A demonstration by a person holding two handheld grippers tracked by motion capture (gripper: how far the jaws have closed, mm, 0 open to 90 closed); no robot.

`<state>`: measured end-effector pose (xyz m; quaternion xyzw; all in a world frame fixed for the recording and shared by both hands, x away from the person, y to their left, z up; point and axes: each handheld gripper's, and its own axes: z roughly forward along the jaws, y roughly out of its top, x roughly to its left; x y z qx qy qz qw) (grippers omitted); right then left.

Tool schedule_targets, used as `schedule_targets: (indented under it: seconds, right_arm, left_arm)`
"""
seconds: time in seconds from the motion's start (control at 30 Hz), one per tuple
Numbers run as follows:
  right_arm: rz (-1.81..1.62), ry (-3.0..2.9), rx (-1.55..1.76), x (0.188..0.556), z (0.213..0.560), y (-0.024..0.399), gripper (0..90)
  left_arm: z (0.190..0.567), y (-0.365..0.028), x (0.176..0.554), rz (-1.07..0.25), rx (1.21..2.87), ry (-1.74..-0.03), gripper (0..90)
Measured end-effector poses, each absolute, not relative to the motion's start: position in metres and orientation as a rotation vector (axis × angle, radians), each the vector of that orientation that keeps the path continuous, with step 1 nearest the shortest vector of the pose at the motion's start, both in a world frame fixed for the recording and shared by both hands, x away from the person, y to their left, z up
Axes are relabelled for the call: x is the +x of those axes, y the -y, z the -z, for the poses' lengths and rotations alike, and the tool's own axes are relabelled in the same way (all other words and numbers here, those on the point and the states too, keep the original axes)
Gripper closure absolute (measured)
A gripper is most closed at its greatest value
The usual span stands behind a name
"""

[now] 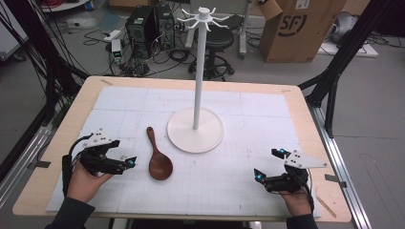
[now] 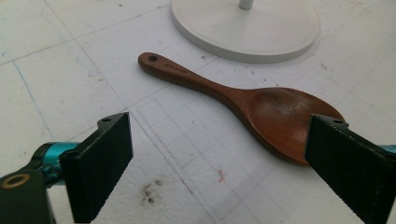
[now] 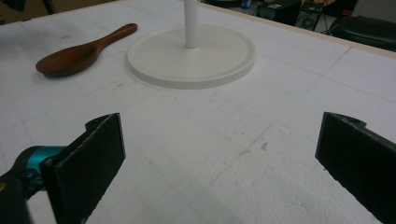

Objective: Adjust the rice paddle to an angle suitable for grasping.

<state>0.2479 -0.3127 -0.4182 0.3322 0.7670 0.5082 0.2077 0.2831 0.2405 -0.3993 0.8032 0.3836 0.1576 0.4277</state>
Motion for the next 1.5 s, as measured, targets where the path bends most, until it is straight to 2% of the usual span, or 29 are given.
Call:
schedule_targets:
  seconds: [0.43, 0.53, 0.63, 0.67, 1.33, 1.5]
  right_arm:
    - [-1.416, -2.120, 0.930, 0.248, 0.418, 0.316, 0.5]
    - [-1.409, -2.125, 0.928, 0.248, 0.418, 0.315, 0.5]
    - [-1.410, -2.123, 0.927, 0.249, 0.418, 0.316, 0.5]
    - [-1.410, -2.123, 0.926, 0.249, 0.418, 0.316, 0.5]
    - [-1.402, -2.119, 0.922, 0.249, 0.418, 0.316, 0.5]
    - [-1.396, -2.122, 0.923, 0.249, 0.418, 0.315, 0.5]
  left_arm:
    - [0.386, -0.229, 0.301, -0.405, 2.099, -0.930, 21.6]
    - [0.383, -0.221, 0.307, -0.379, 2.155, -0.901, 28.8]
    - [0.381, -0.214, 0.311, -0.370, 2.187, -0.885, 32.0]
    - [0.381, -0.210, 0.314, -0.370, 2.212, -0.873, 36.4]
    - [0.384, -0.175, 0.331, -0.324, 2.355, -0.819, 63.5]
    - [0.386, -0.168, 0.338, -0.325, 2.399, -0.815, 81.7]
